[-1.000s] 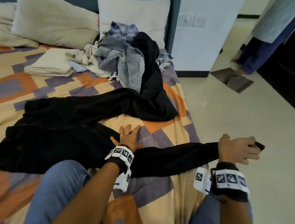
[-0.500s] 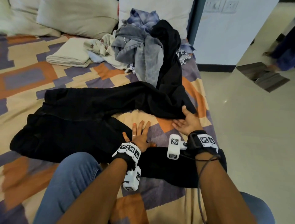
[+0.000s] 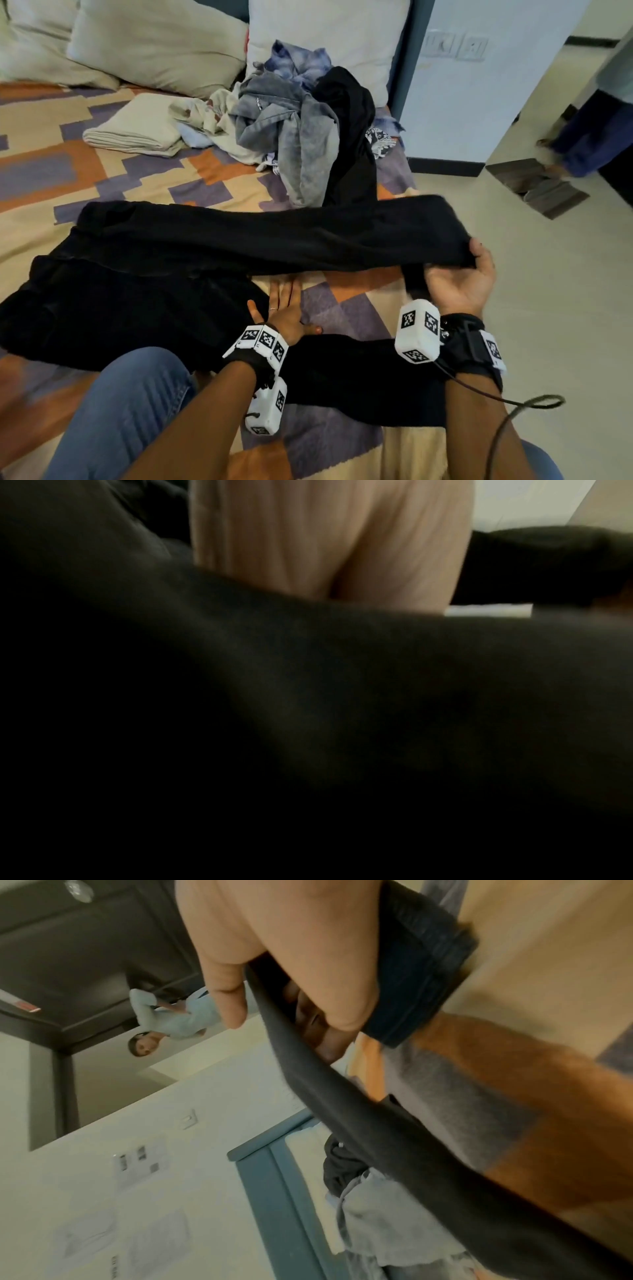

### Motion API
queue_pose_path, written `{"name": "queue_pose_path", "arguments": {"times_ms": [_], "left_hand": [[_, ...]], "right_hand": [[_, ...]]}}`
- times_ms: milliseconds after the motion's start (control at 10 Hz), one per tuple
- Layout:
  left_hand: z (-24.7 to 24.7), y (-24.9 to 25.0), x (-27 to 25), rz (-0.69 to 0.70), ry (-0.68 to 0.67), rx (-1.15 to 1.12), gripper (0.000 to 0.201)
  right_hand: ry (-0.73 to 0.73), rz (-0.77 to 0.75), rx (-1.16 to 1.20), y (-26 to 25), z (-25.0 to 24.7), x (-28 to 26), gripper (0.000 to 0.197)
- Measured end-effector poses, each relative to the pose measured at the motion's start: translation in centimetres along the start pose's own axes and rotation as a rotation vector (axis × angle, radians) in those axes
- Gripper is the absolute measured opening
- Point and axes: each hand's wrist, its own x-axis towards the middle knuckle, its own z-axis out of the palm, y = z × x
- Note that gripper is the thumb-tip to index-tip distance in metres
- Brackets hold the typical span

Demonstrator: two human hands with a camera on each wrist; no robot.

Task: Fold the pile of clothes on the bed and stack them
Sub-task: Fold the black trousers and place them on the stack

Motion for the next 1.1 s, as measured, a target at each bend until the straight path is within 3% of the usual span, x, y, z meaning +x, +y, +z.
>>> {"name": "queue_pose_path", "arguments": {"times_ms": [100, 200, 300, 400, 500, 600, 700, 800, 900, 1000, 1100], "left_hand": [[-0.1, -0.1, -0.1, -0.008, 0.008, 0.005, 0.109], [-0.1, -0.1, -0.4, 0.015, 0.023, -0.011, 0.109], [0.1, -0.2, -0.4, 0.020, 0.032, -0.027, 0.111], [0.2, -0.3, -0.1, 0.020, 0.032, -0.039, 0.111], [0.2, -0.2, -0.1, 0.007, 0.023, -0.012, 0.109], [0.0, -0.1, 0.0, 0.000, 0.015, 0.001, 0.109], [-0.2, -0.2, -0.2, 0.005, -0.007, -0.005, 0.107], [-1.0, -0.5, -0.8, 0.044, -0.001, -0.021, 0.102], [-2.6, -1.5, -1.3, 0.146, -0.026, -0.106, 0.083], [-3.4, -3.2, -1.2, 0.236, -0.064, -0.243, 0.052], [-3.6, -3.1, -2.9, 0.250, -0.040, -0.177, 0.051]], "right_hand": [[0.124, 0.041, -0.041, -0.9, -1.0, 1.5, 0.059], [0.095, 0.008, -0.043, -1.8, -0.9, 3.4, 0.095], [0.099, -0.100, -0.060, -2.3, -0.6, 5.3, 0.082], [0.265, -0.124, -0.065, -2.6, -1.9, 5.8, 0.046], [0.509, 0.047, -0.241, -3.2, -7.2, 6.0, 0.021], [0.643, 0.163, -0.368, -3.8, -9.8, 3.5, 0.009], [0.648, 0.159, -0.628, -4.5, -9.2, 0.1, 0.008], [0.446, 0.156, -0.932, -5.0, -8.1, -3.4, 0.020], [0.000, 0.227, -1.484, -4.0, -7.2, -5.7, 0.024], [-0.420, 0.257, -2.219, -2.6, -8.3, -6.5, 0.026], [-0.467, 0.117, -2.374, -3.3, -7.6, -6.3, 0.016]]}}
